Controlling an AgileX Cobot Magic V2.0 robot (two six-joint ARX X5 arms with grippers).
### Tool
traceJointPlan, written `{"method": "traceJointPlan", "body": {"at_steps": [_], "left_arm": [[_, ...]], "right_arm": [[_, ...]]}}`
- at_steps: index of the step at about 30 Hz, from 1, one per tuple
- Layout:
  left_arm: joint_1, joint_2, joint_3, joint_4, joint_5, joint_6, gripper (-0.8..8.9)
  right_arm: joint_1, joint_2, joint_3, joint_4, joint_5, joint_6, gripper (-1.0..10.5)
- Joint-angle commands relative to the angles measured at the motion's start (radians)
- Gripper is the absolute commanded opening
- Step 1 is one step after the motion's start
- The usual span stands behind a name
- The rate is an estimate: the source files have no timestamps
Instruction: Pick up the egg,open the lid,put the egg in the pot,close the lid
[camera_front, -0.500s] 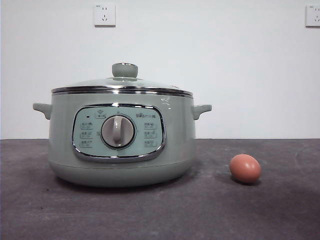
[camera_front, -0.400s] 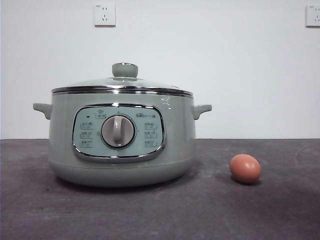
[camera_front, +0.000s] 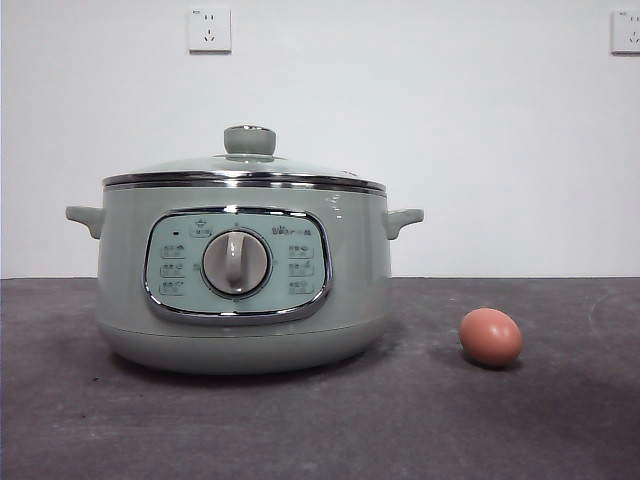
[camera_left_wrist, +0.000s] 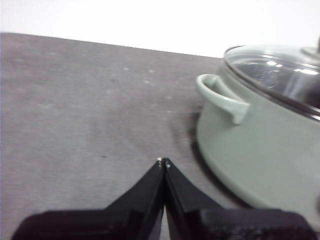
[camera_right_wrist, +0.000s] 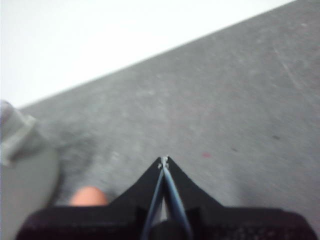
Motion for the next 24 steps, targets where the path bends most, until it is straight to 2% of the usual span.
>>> {"method": "traceJointPlan", "body": {"at_steps": [1, 6, 9, 12, 14, 18, 20, 22, 24], "left_arm": [[0.003, -0.003, 0.016, -0.003, 0.047, -0.069, -0.06], [0.003, 0.001, 0.116, -0.022, 0.096, -0.092, -0.06], [0.003, 0.026, 0.207, -0.07, 0.101, -0.092, -0.06], [0.003, 0.083, 0.305, -0.132, 0.145, -0.087, -0.06], [0.003, 0.137, 0.373, -0.177, 0.195, -0.068, -0.06], [0.003, 0.259, 0.506, -0.308, 0.304, 0.008, -0.06], [0.003, 0.329, 0.575, -0.389, 0.364, 0.056, -0.06], [0.003, 0.39, 0.633, -0.462, 0.43, 0.102, -0.06], [0.003, 0.446, 0.689, -0.533, 0.496, 0.14, -0.06]], "right_arm": [[0.001, 0.005, 0.04, 0.034, -0.039, 0.058, -0.1], [0.001, 0.076, 0.176, -0.003, -0.056, 0.059, -0.1], [0.001, 0.17, 0.286, -0.069, -0.101, 0.02, -0.1], [0.001, 0.291, 0.422, -0.192, -0.188, -0.074, -0.1], [0.002, 0.38, 0.528, -0.308, -0.243, -0.164, -0.1], [0.002, 0.54, 0.73, -0.546, -0.298, -0.325, -0.1], [0.003, 0.613, 0.827, -0.663, -0.298, -0.398, -0.1], [0.011, 0.669, 0.903, -0.753, -0.298, -0.438, -0.1], [0.027, 0.709, 0.963, -0.822, -0.31, -0.438, -0.1]]}}
